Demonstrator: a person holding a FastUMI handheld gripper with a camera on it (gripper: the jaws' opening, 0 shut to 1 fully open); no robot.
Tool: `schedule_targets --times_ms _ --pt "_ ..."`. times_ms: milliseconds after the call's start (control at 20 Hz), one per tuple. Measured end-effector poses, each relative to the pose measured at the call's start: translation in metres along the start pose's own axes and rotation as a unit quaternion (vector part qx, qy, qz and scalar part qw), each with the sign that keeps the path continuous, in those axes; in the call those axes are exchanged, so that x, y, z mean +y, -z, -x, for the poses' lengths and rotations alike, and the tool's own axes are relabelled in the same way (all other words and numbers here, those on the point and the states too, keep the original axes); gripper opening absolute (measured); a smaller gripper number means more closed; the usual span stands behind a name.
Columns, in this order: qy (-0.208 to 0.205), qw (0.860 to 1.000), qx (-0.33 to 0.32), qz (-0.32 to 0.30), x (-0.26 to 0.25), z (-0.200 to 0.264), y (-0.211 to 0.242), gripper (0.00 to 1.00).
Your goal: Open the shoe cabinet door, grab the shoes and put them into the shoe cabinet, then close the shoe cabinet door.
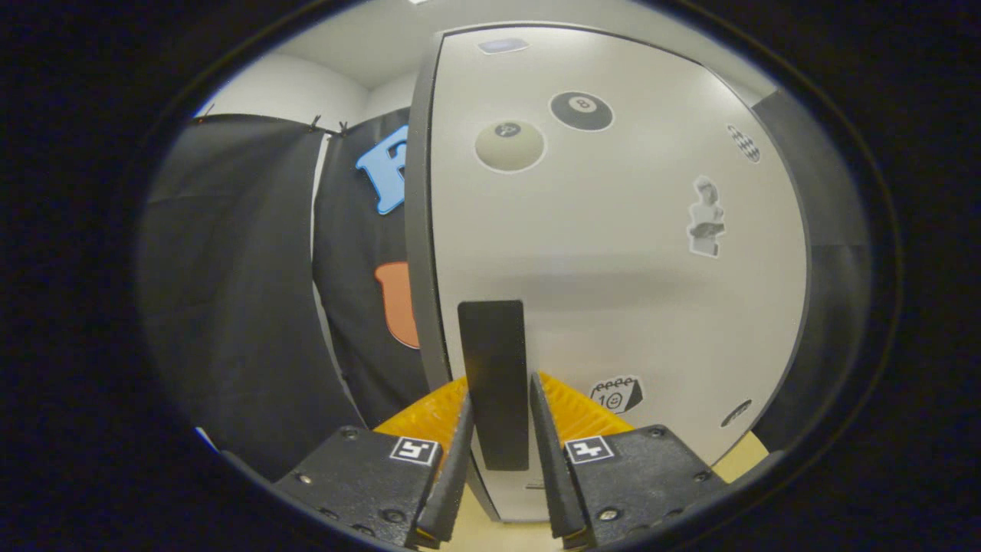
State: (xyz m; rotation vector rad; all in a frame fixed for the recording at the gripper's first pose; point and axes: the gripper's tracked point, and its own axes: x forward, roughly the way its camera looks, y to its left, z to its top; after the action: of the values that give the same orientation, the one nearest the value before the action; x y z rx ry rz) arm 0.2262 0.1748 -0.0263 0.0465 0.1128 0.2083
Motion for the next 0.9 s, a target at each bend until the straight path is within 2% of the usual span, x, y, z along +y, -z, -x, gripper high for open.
schedule_targets --times_ms 100,200,350,550,900 --pt "0.030 1.000 0.003 0.002 -0.003 0.003 0.000 0.41" --pt "0.030 1.000 0.006 0.002 -0.002 0.002 0.002 0.34" --pt "0.020 1.000 0.000 -0.021 -0.002 0.005 0.003 0.32" --pt "0.032 0.999 -0.010 0.002 -0.006 0.014 0.004 0.31" --pt "-0.033 0.999 -0.007 0.003 -0.010 0.021 0.005 0.31"
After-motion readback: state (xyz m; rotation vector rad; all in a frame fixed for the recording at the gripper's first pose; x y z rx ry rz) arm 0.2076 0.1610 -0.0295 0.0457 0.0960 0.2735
